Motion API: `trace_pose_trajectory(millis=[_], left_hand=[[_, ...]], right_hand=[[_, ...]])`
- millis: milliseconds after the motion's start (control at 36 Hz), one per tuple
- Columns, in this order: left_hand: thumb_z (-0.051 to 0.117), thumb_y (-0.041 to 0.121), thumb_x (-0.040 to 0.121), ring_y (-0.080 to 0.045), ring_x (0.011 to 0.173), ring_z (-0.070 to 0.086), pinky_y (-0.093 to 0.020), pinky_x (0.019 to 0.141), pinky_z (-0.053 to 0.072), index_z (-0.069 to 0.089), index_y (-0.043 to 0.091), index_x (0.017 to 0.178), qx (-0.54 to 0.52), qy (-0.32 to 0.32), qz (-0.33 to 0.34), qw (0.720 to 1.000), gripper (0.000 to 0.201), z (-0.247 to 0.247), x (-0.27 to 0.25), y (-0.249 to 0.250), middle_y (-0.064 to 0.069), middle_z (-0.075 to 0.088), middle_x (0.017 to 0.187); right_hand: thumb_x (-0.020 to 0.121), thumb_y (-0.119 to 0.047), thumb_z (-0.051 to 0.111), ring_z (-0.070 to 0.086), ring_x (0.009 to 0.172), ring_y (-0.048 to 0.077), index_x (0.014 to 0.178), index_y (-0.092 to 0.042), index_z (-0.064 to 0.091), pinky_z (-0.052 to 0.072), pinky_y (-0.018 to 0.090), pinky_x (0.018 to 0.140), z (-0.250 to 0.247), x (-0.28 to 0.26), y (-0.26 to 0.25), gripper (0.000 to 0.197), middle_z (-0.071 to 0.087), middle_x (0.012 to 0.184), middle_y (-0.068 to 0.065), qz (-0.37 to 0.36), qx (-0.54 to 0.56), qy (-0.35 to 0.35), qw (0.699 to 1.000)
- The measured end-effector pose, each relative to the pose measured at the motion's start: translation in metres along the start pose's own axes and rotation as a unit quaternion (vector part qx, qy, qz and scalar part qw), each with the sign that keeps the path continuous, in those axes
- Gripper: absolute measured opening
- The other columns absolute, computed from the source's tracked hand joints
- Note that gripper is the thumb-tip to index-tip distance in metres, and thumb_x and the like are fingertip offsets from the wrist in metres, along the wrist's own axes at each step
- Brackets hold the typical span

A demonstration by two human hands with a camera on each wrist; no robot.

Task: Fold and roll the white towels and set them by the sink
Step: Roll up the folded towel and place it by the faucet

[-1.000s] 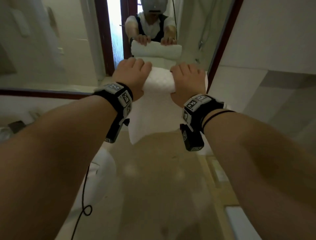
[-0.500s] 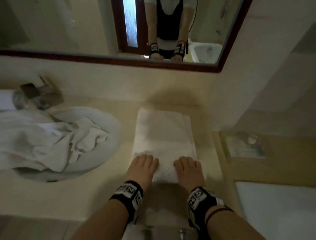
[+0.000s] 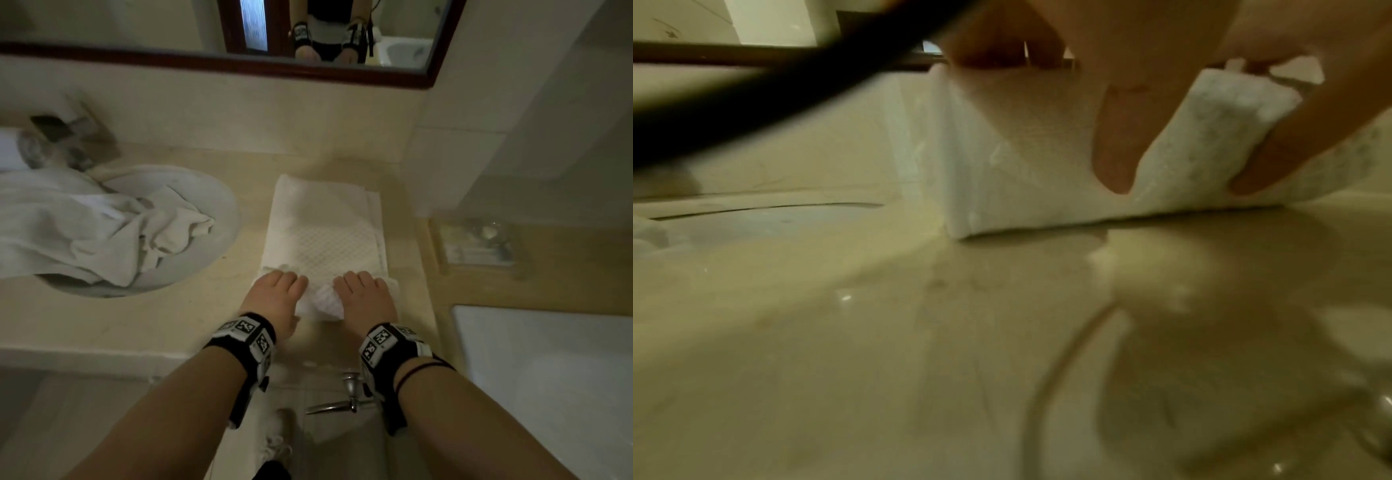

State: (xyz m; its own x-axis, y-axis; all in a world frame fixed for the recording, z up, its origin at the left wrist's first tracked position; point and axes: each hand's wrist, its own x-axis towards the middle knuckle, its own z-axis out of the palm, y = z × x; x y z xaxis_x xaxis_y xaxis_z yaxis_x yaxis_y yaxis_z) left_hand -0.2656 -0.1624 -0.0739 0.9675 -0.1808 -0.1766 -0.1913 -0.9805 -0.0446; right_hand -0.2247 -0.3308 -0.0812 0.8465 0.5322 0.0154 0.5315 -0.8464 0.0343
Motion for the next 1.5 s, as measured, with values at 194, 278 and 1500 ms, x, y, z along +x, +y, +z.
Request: trace_pose_trajectory(millis=[194,278,1500], left_hand=[[0.059,0.056,0.079,-0.022,0.133,0.034,-0.030,0.111,0.023,0.026,0.021,0.146,-0.059,-0.029,0.006,0.998,0.081,-0.015,0.042,-0.025,-0.001,0.032,0.148],[0.063,0.064,0.070,-0.021,0.131,0.031,-0.031,0.110,0.021,0.021,0.028,0.144,-0.050,-0.024,0.015,0.998,0.093,-0.017,0.052,-0.029,0.002,0.025,0.145],[0.060,0.043,0.077,-0.022,0.125,0.044,-0.031,0.105,0.036,0.039,0.022,0.136,-0.012,-0.161,-0.050,0.986,0.066,-0.058,0.168,-0.044,-0.003,0.046,0.137]], right_hand=[[0.089,-0.026,0.057,0.044,0.121,0.026,0.134,-0.020,0.044,0.039,0.034,0.096,-0.018,0.040,0.017,0.047,0.045,0.133,0.004,0.035,0.026,-0.186,0.982],[0.087,-0.031,0.060,0.054,0.111,0.025,0.127,-0.022,0.052,0.045,0.032,0.088,-0.028,0.061,0.021,0.042,0.054,0.124,0.005,0.050,0.010,-0.247,0.968],[0.098,-0.041,0.037,0.017,0.141,0.026,0.148,-0.024,0.019,0.016,0.043,0.115,-0.024,0.162,0.071,0.056,0.017,0.155,0.006,-0.014,0.070,-0.211,0.975]])
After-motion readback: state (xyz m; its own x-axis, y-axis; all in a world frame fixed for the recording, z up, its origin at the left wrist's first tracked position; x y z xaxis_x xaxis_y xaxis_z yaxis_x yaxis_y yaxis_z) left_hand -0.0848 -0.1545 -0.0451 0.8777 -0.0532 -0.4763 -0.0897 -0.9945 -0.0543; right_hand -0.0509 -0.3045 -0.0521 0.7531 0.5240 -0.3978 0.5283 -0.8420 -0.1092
